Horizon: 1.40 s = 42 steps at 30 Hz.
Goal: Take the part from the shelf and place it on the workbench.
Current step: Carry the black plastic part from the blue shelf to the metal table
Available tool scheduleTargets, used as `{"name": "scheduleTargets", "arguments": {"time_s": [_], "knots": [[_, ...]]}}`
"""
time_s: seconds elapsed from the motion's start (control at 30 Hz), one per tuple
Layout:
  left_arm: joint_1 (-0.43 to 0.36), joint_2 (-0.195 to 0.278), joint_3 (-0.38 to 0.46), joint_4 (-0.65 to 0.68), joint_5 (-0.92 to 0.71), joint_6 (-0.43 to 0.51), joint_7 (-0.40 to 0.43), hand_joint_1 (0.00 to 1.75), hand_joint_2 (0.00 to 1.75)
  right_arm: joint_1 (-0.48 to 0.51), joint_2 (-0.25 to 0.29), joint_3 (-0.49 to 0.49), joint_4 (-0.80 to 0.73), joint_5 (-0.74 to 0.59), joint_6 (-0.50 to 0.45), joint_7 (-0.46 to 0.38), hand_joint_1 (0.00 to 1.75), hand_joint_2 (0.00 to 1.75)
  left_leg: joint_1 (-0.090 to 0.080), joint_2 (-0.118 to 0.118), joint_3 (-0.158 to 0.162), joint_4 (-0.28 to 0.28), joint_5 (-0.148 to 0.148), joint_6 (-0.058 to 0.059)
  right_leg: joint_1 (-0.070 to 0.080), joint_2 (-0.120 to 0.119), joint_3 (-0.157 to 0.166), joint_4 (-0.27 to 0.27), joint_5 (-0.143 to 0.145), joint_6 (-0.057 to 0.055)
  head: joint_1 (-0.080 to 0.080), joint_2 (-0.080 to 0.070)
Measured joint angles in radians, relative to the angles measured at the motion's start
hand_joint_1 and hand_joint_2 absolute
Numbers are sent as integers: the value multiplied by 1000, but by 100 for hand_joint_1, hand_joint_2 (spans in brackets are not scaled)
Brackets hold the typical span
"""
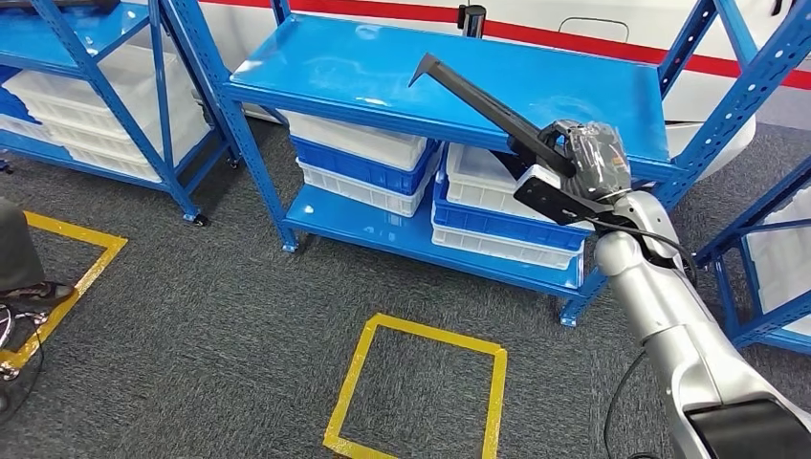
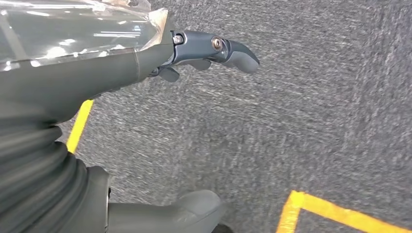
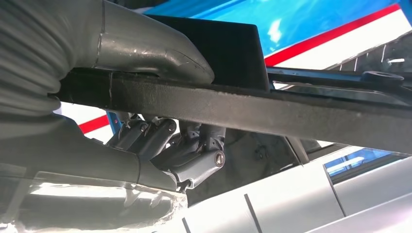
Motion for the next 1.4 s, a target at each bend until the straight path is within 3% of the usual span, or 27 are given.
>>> {"name": "scheduleTargets", "arguments": {"time_s": [0.03, 0.1, 0.17, 0.2, 0.3, 0.37, 0.43, 0.47, 0.5, 0.53, 0.6, 0.67, 0.7, 0.73, 0.8, 0.83, 0.87, 0.9, 0.97, 1.0, 1.03, 1.07, 1.1, 1.17, 1.23, 1.33, 1.4], "knots": [[0, 0, 0, 0, -1, 0, -1, 0, 175, -2, 1, 0, 5, -1, -1, 0, 175, 175, 7, 0, 21, 1, 23, -6, -1, 0, -14, 2, 10, 5, 0, 0], [0, 0, 1, 0, -2, -1, 0, 0, 175, -4, 2, -2, 12, -2, -3, -2, 175, 175, 20, 0, 109, -92, 61, -16, -4, -1, -39, 11, 24, 16, 0, 0], [-2, 1, 2, 0, -4, -3, 1, 0, 175, -9, 2, -5, 15, -3, -6, -6, 175, 175, 20, -5, 196, -215, 49, -15, -4, -2, -60, 22, 37, 32, 0, 0], [-2, 1, 3, 0, -5, -4, 1, 0, 175, -12, 2, -6, 15, -3, -8, -7, 175, 175, 15, -7, 215, -252, 37, -9, -4, -3, -68, 24, 44, 41, 1, 0], [1, 2, 6, 0, -2, -4, -4, 0, 175, -13, 5, -6, 23, -1, -13, -8, 175, 175, 1, -3, 200, -276, 56, 28, -7, -3, -89, 27, 58, 64, 1, 0], [4, 4, 7, 0, -1, -5, -8, 0, 175, -11, 5, -6, 31, 0, -14, -8, 175, 175, -2, 2, 177, -283, 83, 54, -8, 0, -116, 78, 2, 55, 4, 0], [5, 6, 8, 0, -1, -5, -11, 0, 175, -10, 5, -7, 38, 1, -16, -7, 175, 175, -6, 4, 146, -283, 108, 67, -6, 2, -147, 196, -88, 38, 8, 0], [5, 6, 8, 0, -1, -5, -11, 0, 175, -10, 5, -7, 40, 2, -17, -7, 175, 175, -8, 4, 131, -283, 121, 69, -5, 3, -155, 256, -114, 38, 10, 0], [5, 6, 8, 0, -2, -5, -12, 0, 175, -10, 5, -7, 42, 2, -19, -6, 175, 175, -10, 4, 114, -283, 134, 69, -4, 4, -154, 297, -120, 43, 10, 0], [5, 6, 8, 0, -3, -6, -11, 0, 175, -8, 5, -8, 43, 2, -20, -6, 175, 175, -11, 4, 97, -283, 147, 68, -3, 4, -137, 307, -106, 52, 10, 0], [5, 6, 8, 0, -7, -6, -9, 0, 175, -7, 5, -9, 45, 2, -22, -6, 175, 175, -12, 4, 66, -281, 174, 63, -2, 5, -56, 231, -71, 65, 10, 0], [4, 6, 8, -1, -11, -7, -7, 0, 175, -8, 5, -12, 43, 2, -23, -6, 175, 175, -15, 5, 44, -281, 200, 54, 4, 5, 53, 83, -81, 59, 9, 0], [4, 6, 8, -1, -13, -7, -7, 0, 175, -8, 5, -14, 42, 2, -24, -6, 175, 175, -16, 5, 39, -283, 213, 49, 8, 6, 85, 30, -92, 54, 8, 0], [4, 6, 7, -1, -15, -7, -5, 0, 175, -7, 5, -16, 41, 3, -24, -6, 175, 175, -17, 5, 36, -289, 227, 44, 12, 8, 97, 1, -98, 49, 8, 0], [5, 7, 7, 0, -18, -8, -3, 0, 175, -2, 3, -19, 40, 2, -26, -5, 175, 175, -16, 4, 34, -299, 246, 36, 8, 9, 83, -3, -87, 41, 8, 0], [5, 7, 7, 0, -18, -8, -2, 0, 175, 0, 2, -19, 40, 3, -26, -4, 175, 175, -15, 3, 30, -298, 240, 31, 4, 8, 81, -3, -79, 35, 7, 0], [6, 8, 7, 0, -19, -9, -1, 0, 175, 2, 3, -20, 40, 3, -27, -3, 175, 175, -13, 2, 23, -282, 211, 26, -2, 7, 75, -5, -70, 27, 6, 0], [6, 8, 7, 0, -19, -9, 0, 0, 175, 3, 3, -20, 40, 4, -27, -1, 175, 175, -10, 2, 13, -250, 165, 22, -6, 6, 70, -4, -59, 18, 4, 0], [6, 8, 7, 0, -20, -9, 3, 0, 175, 6, 2, -21, 40, 7, -28, 2, 175, 175, -5, 1, -12, -126, 57, 12, -5, 5, 48, -2, -37, 6, 0, 0], [5, 8, 7, 0, -21, -10, 4, 0, 175, 8, 2, -21, 40, 9, -29, 4, 175, 175, -4, 1, -21, -61, 27, 8, -5, 5, 38, -1, -27, 5, 0, 0], [5, 8, 7, 0, -23, -12, 6, 0, 175, 11, 2, -22, 40, 10, -29, 4, 175, 175, -2, 1, -21, -13, 20, 5, -4, 5, 27, 0, -20, 7, 0, 0], [5, 8, 7, 0, -25, -14, 10, 0, 175, 14, 2, -22, 40, 12, -29, 4, 175, 175, 1, 1, -7, 2, 33, 3, -4, 6, 17, 2, -13, 10, 0, 0], [4, 8, 7, 0, -28, -16, 16, 0, 175, 17, 1, -23, 40, 14, -29, 4, 175, 175, 4, 1, 23, -19, 55, 2, -4, 6, 8, 4, -7, 13, 0, 0], [2, 8, 6, 0, -34, -21, 27, 0, 175, 19, 1, -24, 38, 18, -29, 4, 175, 175, 6, 0, 114, -134, 84, 6, -4, 6, -7, 9, 1, 21, -1, 0], [-1, 8, 6, 0, -39, -23, 37, 0, 175, 20, -1, -26, 35, 22, -32, 5, 175, 175, 2, -3, 173, -228, 82, 12, -2, 5, -18, 13, 10, 35, 1, 0], [-3, 6, 6, 0, -45, -25, 47, 0, 175, 26, -2, -26, 33, 31, -35, 9, 175, 175, -7, -4, 178, -266, 85, 28, -4, 4, -32, 14, 20, 58, 3, 0], [-6, 3, 6, 0, -46, -26, 50, 0, 175, 31, -6, -27, 32, 35, -34, 11, 175, 175, -7, -2, 176, -292, 95, 48, -3, 6, -60, 57, -19, 56, 6, 0]]}}
